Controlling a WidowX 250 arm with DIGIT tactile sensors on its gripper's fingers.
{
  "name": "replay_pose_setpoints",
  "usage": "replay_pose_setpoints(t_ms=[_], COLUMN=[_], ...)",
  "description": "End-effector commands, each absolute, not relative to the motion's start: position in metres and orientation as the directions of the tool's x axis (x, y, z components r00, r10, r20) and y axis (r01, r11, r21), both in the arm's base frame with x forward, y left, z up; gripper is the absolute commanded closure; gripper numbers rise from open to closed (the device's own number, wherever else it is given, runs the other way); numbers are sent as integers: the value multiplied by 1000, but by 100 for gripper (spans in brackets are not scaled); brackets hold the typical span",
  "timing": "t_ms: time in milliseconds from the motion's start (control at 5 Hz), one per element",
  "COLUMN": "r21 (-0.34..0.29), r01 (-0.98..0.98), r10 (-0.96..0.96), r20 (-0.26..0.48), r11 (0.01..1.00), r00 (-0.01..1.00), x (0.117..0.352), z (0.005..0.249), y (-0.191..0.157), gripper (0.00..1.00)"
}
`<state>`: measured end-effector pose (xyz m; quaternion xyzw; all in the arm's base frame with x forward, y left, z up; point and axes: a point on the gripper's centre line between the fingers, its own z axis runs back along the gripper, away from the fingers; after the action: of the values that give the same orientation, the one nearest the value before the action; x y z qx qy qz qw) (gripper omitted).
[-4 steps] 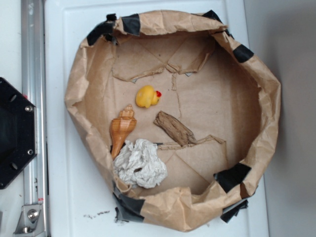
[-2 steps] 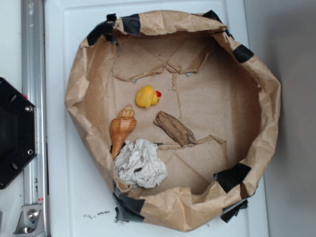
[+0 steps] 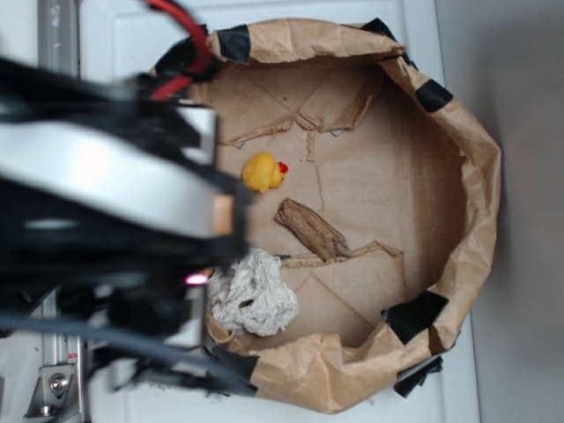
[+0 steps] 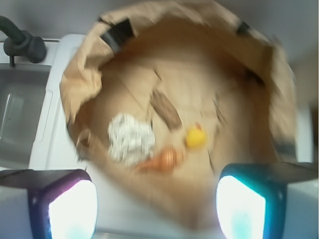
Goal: Grab the wood chip.
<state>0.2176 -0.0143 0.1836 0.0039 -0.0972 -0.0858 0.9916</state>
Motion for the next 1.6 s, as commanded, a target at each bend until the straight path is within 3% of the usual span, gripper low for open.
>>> replay_pose_setpoints(t_ms=[0,600,1000,1200,1400], r21=[85,76,86,107,105], r01=[206,370,385,394,370], r10=[-216,-377,-393,-405,-382], r20=[129,114,143,115,130], r11=[975,926,919,913,923], r00=[968,919,908,907,915], x=[272,263,294,293,293], z=[115,44,9,-6,-4], y=[22,0,-18,-26,-22], gripper=[0,0,0,31,100])
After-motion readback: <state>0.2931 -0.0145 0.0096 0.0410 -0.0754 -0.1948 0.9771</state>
